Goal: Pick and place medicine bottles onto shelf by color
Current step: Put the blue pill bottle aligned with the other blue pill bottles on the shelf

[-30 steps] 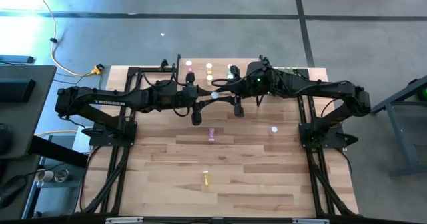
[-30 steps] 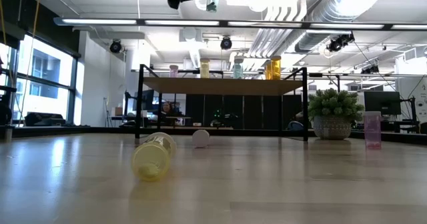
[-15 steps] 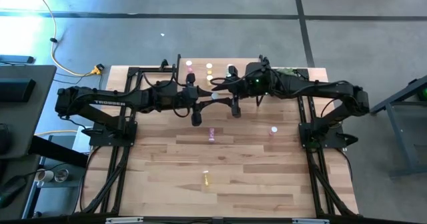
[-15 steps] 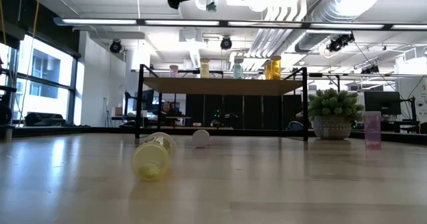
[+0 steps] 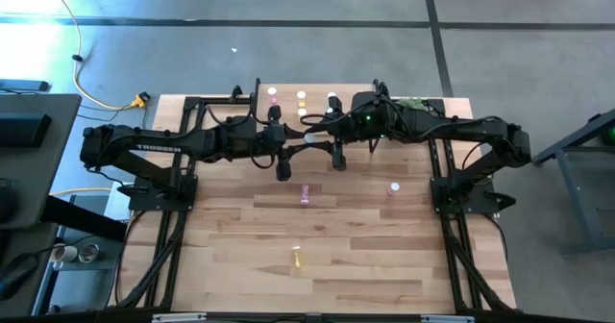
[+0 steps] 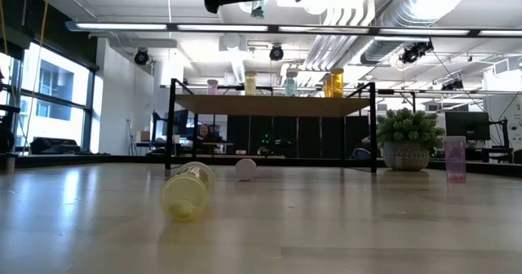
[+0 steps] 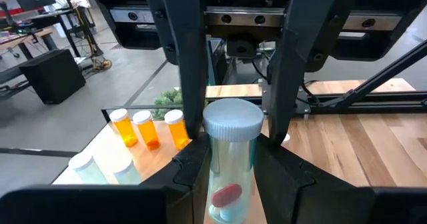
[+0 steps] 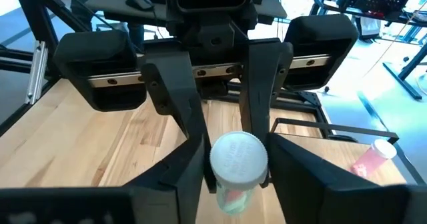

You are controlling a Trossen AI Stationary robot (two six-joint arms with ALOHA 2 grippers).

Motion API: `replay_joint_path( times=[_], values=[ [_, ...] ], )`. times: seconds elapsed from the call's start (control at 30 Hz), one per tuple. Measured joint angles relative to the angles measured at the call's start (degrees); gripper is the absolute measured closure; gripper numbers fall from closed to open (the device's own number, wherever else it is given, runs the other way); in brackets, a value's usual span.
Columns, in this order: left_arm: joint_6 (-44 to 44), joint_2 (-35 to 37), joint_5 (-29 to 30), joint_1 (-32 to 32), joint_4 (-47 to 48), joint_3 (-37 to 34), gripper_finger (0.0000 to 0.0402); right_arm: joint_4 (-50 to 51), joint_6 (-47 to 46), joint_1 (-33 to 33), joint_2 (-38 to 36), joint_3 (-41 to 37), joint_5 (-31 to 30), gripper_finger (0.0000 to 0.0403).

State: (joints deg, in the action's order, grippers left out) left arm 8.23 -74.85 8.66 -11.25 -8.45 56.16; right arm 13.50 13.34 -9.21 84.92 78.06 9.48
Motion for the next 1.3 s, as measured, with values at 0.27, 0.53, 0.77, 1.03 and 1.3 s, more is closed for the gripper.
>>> replay_joint_path(
  times=[0.27, 0.53, 0.77, 1.03, 1.3],
  values=[
    [0.46, 0.0, 2.0, 0.04, 0.01, 0.0, 0.0309, 0.07, 0.2, -0.02, 0.01, 0.02, -0.27, 0.0297],
    [0.4, 0.0, 2.13, 0.02, 0.25, 0.0, 0.0295, 0.02, 0.2, -0.02, 0.05, 0.02, -0.34, 0.0299],
    [2.37, 0.0, 2.32, 0.0, 0.54, 0.0, 0.0271, 0.12, 0.01, 0.0, 0.07, 0.02, -0.83, 0.0299],
    [2.47, 0.04, 4.95, 0.0, 1.61, 0.02, 0.0209, 0.21, -0.02, 0.02, 0.16, -0.02, -3.43, 0.0299],
    [0.91, 0.13, 7.46, 0.0, 2.45, 0.09, 0.0164, 0.48, 0.04, -0.17, 0.16, -0.09, -7.42, 0.0299]
  ],
)
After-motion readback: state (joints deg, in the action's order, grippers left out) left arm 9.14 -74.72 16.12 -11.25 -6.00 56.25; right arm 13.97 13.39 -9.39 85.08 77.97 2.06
